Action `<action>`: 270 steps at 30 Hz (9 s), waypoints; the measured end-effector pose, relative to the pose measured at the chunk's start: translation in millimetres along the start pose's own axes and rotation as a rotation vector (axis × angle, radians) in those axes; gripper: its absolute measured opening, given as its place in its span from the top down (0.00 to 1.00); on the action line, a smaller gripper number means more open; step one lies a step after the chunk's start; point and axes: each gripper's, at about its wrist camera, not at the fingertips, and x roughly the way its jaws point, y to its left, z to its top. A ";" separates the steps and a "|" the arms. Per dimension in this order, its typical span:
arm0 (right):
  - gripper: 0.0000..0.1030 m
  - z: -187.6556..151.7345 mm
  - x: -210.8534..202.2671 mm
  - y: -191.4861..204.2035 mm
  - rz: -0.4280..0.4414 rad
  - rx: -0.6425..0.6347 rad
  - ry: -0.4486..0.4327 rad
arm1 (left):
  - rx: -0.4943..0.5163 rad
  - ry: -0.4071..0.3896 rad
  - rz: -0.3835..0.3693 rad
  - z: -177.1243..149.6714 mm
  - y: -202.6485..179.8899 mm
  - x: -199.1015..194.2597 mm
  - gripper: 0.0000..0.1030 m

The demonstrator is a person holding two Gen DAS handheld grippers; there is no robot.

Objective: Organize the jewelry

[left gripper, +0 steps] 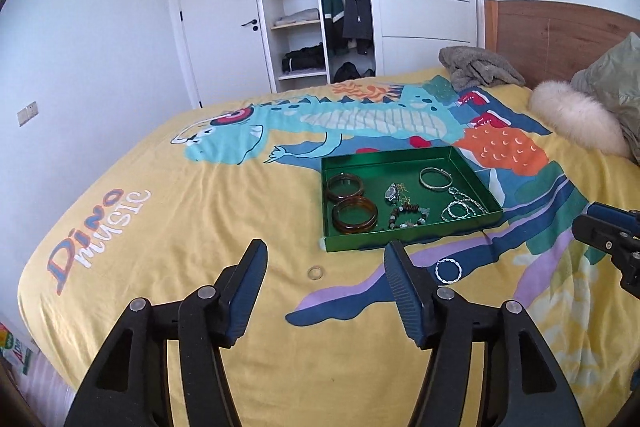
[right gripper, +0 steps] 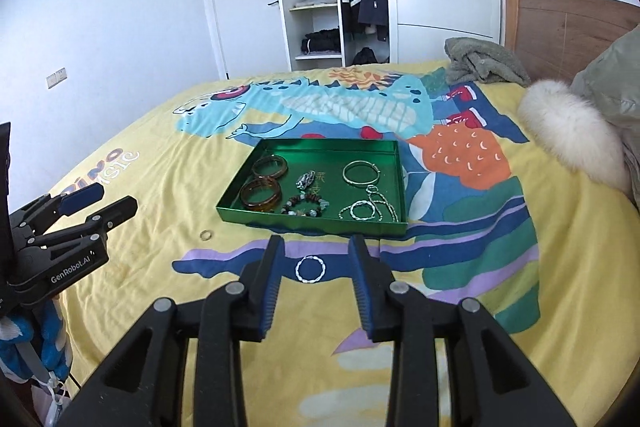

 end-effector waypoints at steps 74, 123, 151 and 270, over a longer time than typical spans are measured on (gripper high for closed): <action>0.64 -54.9 -103.1 57.2 0.048 -0.053 -0.104 | -0.023 -0.192 0.082 -42.5 40.1 -143.0 0.26; 0.64 -60.0 110.9 0.8 0.075 0.007 0.161 | -0.085 0.159 -0.168 -53.0 63.2 114.2 0.32; 0.63 -61.4 215.2 -3.2 0.106 -0.045 0.255 | -0.085 0.299 -0.212 -69.5 40.8 233.4 0.81; 0.39 -13.3 -112.4 64.0 -0.052 -0.026 -0.138 | -0.080 -0.124 0.040 -12.8 67.1 -120.7 0.06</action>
